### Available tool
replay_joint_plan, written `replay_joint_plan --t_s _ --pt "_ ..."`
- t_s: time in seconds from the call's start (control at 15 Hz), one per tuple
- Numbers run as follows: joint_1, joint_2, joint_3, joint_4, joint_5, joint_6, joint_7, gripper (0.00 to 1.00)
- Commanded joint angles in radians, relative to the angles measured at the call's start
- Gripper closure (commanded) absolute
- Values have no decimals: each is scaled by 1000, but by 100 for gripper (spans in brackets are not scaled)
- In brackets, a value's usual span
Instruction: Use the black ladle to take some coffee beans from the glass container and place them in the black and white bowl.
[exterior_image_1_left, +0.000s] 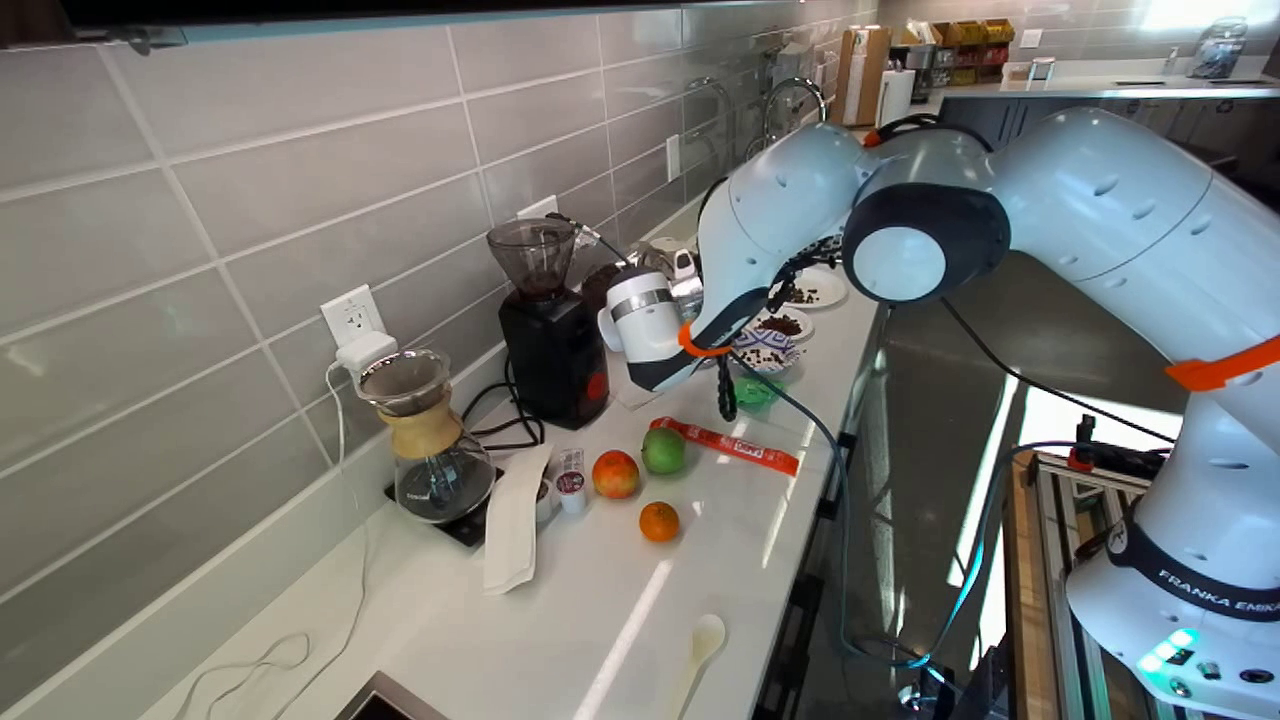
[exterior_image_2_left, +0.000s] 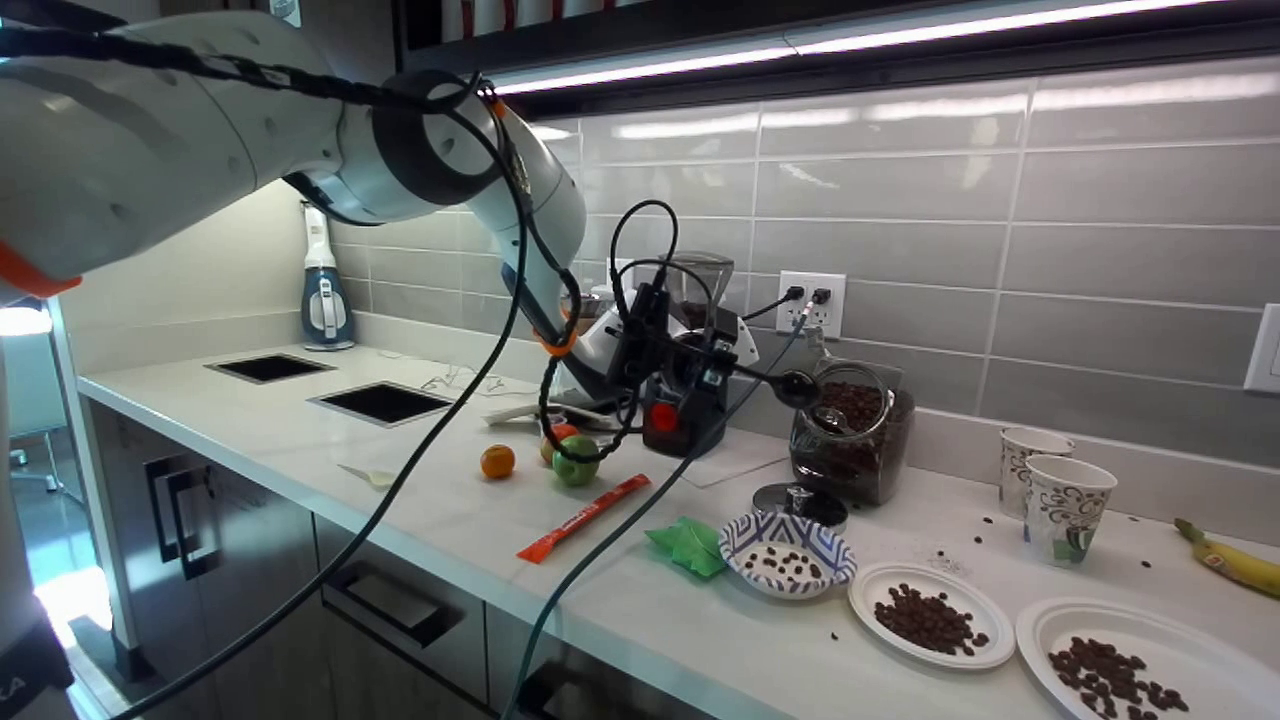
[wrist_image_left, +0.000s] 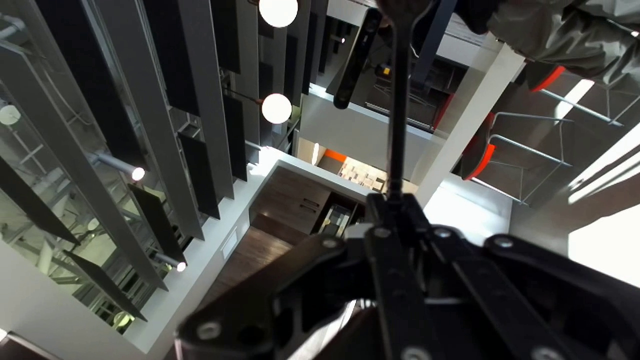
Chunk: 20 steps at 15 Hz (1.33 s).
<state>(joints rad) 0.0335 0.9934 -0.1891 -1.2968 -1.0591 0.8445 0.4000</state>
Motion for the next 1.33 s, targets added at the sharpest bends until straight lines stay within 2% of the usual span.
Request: replay_joint_plan --t_s 0.0,0.33,0.53,1.0,1.27 --pt "40 35 -70 19 -1 -1 -50 98" --pt "100 68 -176 23 19 -1 -92 98" --pt "120 81 -206 30 18 -1 -120 98" --pt "118 81 -192 52 17 -1 -149 98" --pt "69 47 -106 76 19 6 -147 98"
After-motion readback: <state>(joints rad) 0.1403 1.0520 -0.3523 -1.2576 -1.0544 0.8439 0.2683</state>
